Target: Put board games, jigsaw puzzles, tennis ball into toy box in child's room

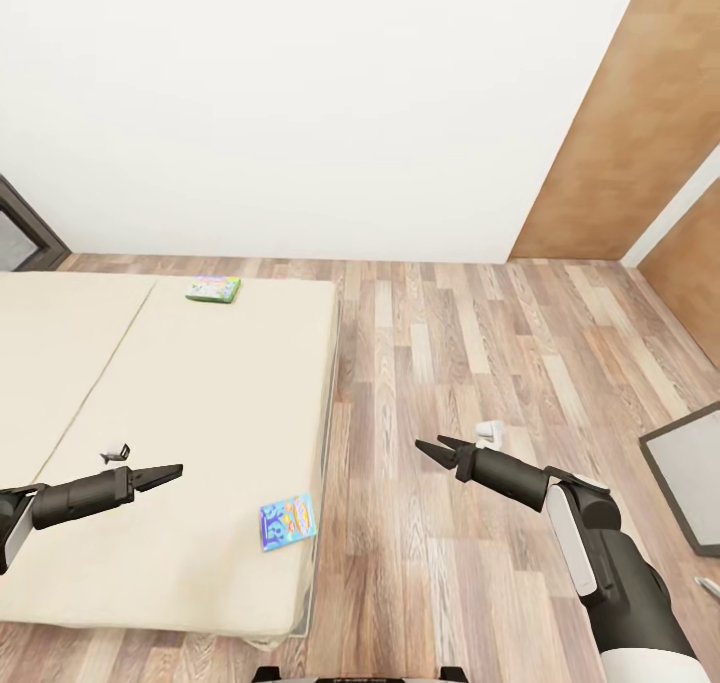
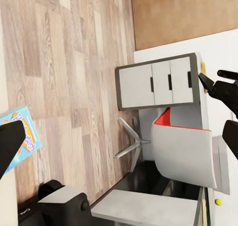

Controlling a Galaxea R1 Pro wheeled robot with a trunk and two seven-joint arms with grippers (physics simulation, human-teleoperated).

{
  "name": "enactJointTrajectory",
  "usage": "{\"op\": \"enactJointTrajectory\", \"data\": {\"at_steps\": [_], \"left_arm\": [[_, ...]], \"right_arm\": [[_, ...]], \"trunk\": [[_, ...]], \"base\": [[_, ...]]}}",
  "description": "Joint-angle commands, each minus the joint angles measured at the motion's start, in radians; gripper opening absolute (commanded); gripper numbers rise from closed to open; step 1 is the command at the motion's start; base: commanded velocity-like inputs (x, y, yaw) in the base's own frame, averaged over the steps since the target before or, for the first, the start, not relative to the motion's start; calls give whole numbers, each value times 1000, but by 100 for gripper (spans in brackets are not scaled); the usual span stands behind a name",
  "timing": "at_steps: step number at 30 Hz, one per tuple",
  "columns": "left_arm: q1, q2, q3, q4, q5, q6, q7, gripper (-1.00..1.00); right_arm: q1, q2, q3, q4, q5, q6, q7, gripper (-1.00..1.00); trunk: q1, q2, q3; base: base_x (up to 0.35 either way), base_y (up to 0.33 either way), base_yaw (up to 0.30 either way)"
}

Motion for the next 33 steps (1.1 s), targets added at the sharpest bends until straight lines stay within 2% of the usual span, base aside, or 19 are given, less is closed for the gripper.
{"op": "enactJointTrajectory", "data": {"at_steps": [1,33], "left_arm": [[-1,0,1,0,-1,11,-4,100],[-1,-2,-1,0,-2,12,-4,100]], "right_arm": [[-1,0,-1,0,-5,6,1,100],[0,0,-1,0,-8,6,1,100]], "trunk": [[1,-2,0],[1,-2,53]], "base": [[0,0,0],[0,0,0]]}}
